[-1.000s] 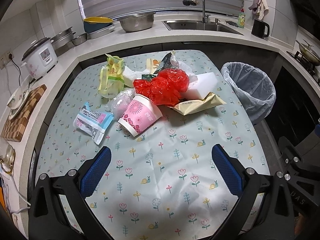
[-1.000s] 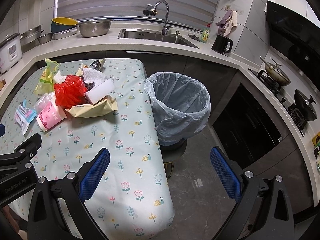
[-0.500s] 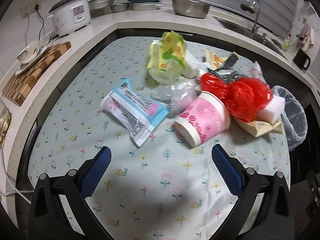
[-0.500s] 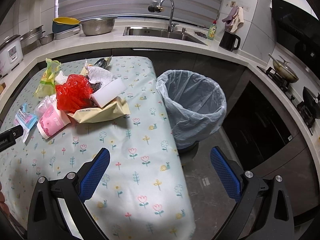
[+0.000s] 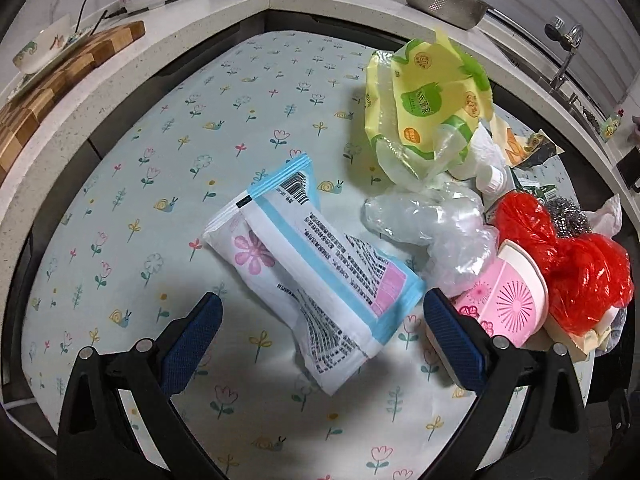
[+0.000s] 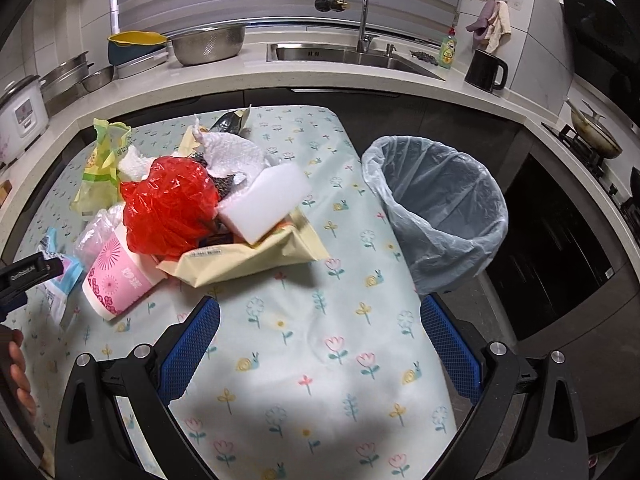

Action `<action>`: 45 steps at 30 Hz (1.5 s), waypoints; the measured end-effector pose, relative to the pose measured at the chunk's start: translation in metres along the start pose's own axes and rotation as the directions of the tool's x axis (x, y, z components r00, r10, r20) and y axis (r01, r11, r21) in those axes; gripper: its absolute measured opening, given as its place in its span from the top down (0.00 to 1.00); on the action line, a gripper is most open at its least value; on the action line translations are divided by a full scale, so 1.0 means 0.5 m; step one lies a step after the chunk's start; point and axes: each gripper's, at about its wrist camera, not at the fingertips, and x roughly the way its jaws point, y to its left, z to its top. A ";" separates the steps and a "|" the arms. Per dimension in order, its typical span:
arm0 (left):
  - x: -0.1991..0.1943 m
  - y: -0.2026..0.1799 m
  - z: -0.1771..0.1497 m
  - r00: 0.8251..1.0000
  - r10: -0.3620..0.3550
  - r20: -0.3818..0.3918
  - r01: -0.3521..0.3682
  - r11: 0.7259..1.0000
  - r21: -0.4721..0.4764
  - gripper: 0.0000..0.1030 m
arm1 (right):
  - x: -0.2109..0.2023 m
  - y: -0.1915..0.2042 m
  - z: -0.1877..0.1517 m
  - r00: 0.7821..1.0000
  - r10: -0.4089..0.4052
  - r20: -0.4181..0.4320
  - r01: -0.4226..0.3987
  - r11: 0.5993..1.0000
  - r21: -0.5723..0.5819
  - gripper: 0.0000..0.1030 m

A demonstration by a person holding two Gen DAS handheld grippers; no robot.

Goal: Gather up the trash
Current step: 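Reach the left tool to the blue-and-white wipes packet and close on it, then lift the wipes packet with the left tool while the right tool grasps a clear plastic bag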

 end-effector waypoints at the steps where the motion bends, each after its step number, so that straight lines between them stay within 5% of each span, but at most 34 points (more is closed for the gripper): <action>1: 0.010 0.000 0.002 1.000 -0.007 -0.012 0.007 1.000 -0.007 0.07 | 0.005 0.008 0.003 1.000 0.001 -0.003 -0.001 1.000 -0.003 0.07; 5: 0.028 -0.008 0.002 0.997 -0.069 -0.033 0.068 0.997 -0.030 0.13 | 0.015 0.028 0.010 1.000 0.008 -0.008 -0.008 1.000 -0.015 0.07; 7: 0.035 -0.018 0.004 0.996 -0.086 -0.041 0.085 0.996 -0.012 0.29 | 0.017 0.038 0.016 1.000 0.009 -0.004 -0.009 1.000 -0.021 0.07; 11: 0.031 -0.034 0.008 0.992 -0.119 -0.033 0.119 0.993 0.013 0.41 | 0.016 0.048 0.027 1.000 0.016 0.009 -0.015 0.999 -0.032 0.07; 14: 0.021 -0.044 0.011 0.988 -0.149 -0.029 0.150 0.988 0.028 0.61 | 0.009 0.054 0.041 0.999 0.024 0.028 -0.023 0.999 -0.034 0.07; 25: -0.083 -0.053 0.030 0.977 -0.188 0.100 0.179 0.979 0.098 0.69 | -0.003 0.047 0.143 0.989 0.114 0.097 -0.116 0.993 0.015 0.12; 34: -0.143 -0.058 0.052 0.963 -0.212 0.164 0.192 0.973 0.131 0.69 | 0.070 0.099 0.212 0.985 0.165 0.059 -0.164 0.986 -0.010 0.24; 39: -0.148 -0.086 0.058 0.961 -0.222 0.167 0.195 0.967 0.163 0.69 | 0.130 0.131 0.225 0.988 0.156 0.011 -0.155 0.987 -0.030 0.42; 43: -0.150 -0.107 0.061 0.958 -0.234 0.165 0.202 0.961 0.191 0.69 | 0.155 0.120 0.227 0.986 0.165 -0.023 -0.166 0.986 -0.010 0.88; 45: -0.153 -0.120 0.061 0.956 -0.243 0.164 0.207 0.956 0.207 0.69 | 0.149 0.100 0.231 0.986 0.168 -0.012 -0.168 0.986 0.018 0.97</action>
